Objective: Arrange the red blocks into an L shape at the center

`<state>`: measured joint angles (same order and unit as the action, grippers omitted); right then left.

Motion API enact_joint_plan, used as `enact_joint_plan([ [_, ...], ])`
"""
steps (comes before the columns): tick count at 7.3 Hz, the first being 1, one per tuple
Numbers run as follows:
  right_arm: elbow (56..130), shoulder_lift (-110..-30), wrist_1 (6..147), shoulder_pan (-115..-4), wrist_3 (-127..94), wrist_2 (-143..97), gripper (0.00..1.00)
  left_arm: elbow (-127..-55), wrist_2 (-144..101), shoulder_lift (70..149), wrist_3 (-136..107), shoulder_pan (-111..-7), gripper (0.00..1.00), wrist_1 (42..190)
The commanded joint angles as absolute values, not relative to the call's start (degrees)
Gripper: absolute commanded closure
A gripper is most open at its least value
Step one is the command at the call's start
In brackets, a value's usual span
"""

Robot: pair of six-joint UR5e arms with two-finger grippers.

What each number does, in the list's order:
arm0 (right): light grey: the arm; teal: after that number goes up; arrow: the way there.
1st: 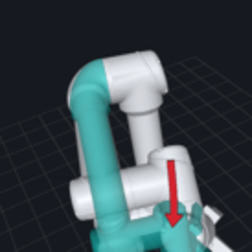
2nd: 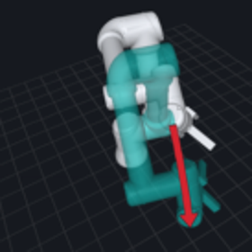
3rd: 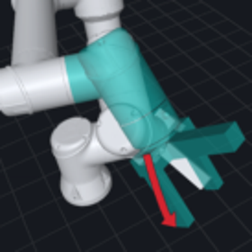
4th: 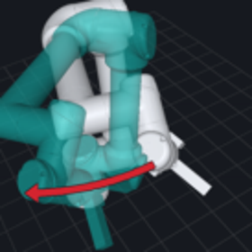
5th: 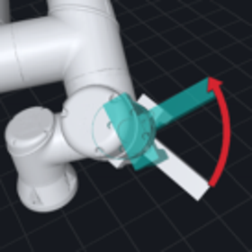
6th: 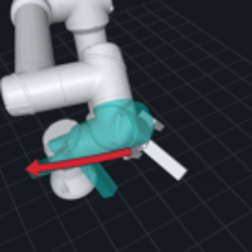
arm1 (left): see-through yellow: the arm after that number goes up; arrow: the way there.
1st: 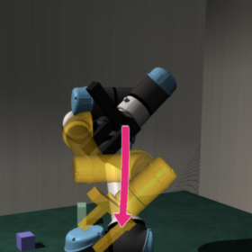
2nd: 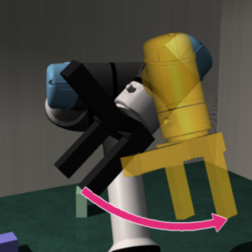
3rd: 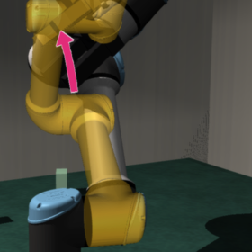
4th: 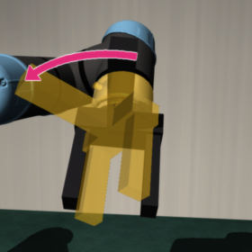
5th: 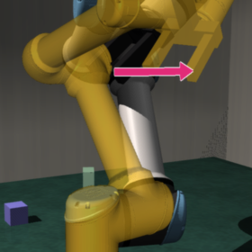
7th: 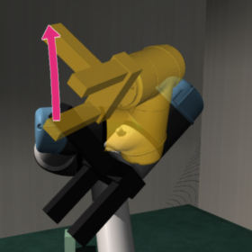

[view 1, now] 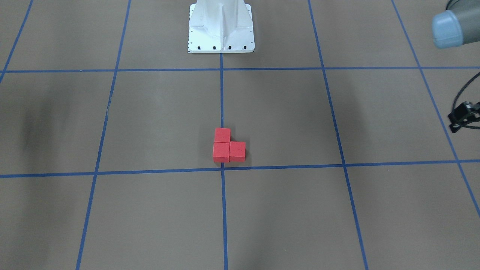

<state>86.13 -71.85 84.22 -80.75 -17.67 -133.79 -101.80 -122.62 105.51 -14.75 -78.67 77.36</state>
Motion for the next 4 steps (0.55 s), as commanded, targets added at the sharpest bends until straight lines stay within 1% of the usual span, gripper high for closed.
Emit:
enact_joint_plan([
  [1, 85.17, -76.79, 83.94, -85.95, -9.79, -135.88, 0.01, -101.43, -127.76, 97.41, -3.26, -85.25, 0.00, 82.23],
  [2, 85.25, -78.82, 84.02, -87.35, -8.28, -136.14, 0.01, -100.21, -127.88, 95.56, -3.16, -85.25, 0.00, 86.35],
  [4, 85.78, -83.12, 84.46, -91.13, -8.35, -140.33, 0.01, -98.88, -127.79, 88.97, -2.99, -88.14, 0.00, 90.24],
])
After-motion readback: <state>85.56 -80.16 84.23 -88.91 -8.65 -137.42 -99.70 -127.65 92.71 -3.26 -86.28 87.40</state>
